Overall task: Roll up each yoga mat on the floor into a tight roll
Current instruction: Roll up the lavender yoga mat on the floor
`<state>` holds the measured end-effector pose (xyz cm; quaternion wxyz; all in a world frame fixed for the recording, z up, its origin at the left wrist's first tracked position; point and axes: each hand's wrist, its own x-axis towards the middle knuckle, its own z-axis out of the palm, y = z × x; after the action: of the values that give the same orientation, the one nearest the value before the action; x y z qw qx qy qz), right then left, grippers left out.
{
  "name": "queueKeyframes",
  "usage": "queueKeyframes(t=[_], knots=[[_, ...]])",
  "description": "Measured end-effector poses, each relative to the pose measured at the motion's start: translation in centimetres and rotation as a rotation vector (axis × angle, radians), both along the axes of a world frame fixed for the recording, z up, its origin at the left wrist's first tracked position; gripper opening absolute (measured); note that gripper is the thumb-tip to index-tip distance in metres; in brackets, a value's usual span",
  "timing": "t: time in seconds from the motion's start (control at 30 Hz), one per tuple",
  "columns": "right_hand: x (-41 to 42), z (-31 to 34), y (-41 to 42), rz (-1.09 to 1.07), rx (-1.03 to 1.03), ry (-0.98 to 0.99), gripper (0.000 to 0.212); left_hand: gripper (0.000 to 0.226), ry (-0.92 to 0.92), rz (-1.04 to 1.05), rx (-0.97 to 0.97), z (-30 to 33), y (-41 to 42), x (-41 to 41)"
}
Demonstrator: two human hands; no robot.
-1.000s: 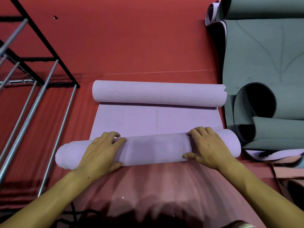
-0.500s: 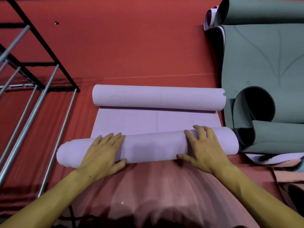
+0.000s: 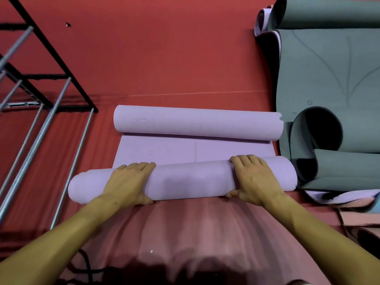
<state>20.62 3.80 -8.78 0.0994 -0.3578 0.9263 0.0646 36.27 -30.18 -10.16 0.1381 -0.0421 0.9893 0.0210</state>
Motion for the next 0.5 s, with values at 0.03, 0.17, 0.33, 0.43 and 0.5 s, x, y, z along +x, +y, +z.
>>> queueKeyframes(t=[0.03, 0.17, 0.33, 0.43, 0.5], knots=[[0.2, 0.2, 0.1, 0.001, 0.006, -0.019, 0.104, 0.094, -0.036, -0.007, 0.010, 0.7, 0.2, 0.0], [1.4, 0.8, 1.0, -0.006, 0.044, -0.120, 0.108, 0.085, -0.192, -0.019, 0.059, 2.4, 0.5, 0.6], [3.3, 1.0, 2.8, -0.014, 0.089, -0.273, 0.109, 0.089, -0.312, -0.102, 0.051, 2.8, 1.4, 1.7], [3.2, 1.2, 2.7, -0.006, 0.086, -0.265, 0.107, 0.087, -0.479, -0.012, 0.157, 3.2, 2.0, 0.9], [3.0, 1.4, 2.2, 0.017, 0.104, -0.252, 0.105, 0.092, -0.461, -0.020, 0.246, 3.3, 1.3, 0.4]])
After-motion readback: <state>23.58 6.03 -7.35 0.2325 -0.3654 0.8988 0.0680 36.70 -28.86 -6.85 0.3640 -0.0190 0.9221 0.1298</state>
